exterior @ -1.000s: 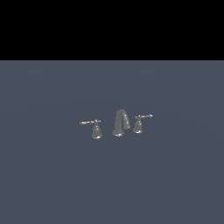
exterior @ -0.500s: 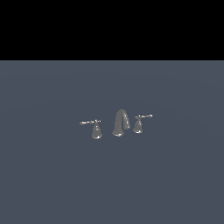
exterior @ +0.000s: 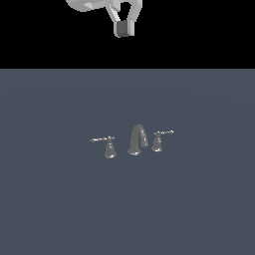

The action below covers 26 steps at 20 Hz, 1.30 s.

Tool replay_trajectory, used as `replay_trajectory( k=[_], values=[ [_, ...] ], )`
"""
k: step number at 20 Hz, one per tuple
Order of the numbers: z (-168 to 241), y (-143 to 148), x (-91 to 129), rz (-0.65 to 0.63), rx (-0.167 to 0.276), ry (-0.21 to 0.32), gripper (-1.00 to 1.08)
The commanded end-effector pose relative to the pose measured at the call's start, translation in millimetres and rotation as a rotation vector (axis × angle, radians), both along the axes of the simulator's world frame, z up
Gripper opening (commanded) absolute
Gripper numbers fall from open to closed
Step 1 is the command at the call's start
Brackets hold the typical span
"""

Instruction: Turn on the faucet by rotating a designated handle.

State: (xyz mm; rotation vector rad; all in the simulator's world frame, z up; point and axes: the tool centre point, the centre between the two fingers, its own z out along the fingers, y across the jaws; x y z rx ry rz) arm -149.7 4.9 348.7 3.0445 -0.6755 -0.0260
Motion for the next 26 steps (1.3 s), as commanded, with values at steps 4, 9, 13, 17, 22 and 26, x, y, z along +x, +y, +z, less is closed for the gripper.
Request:
replay_trajectory(
  k=[4,9,13,17,22,26],
  values=[
    [-39,-7,33,-0.128,0.003,-0.005,-1.0],
    [-72,-17,61,-0.238,0.004,-0.008,-1.0],
    [-99,-27,82,-0.326,0.005,-0.011,-1.0],
    [-125,-39,102,-0.414,0.006,-0.013,-1.0],
    [-159,-57,127,-0.526,0.005,-0.016,-1.0],
    [-186,-75,146,-0.619,0.004,-0.019,-1.0]
  ],
)
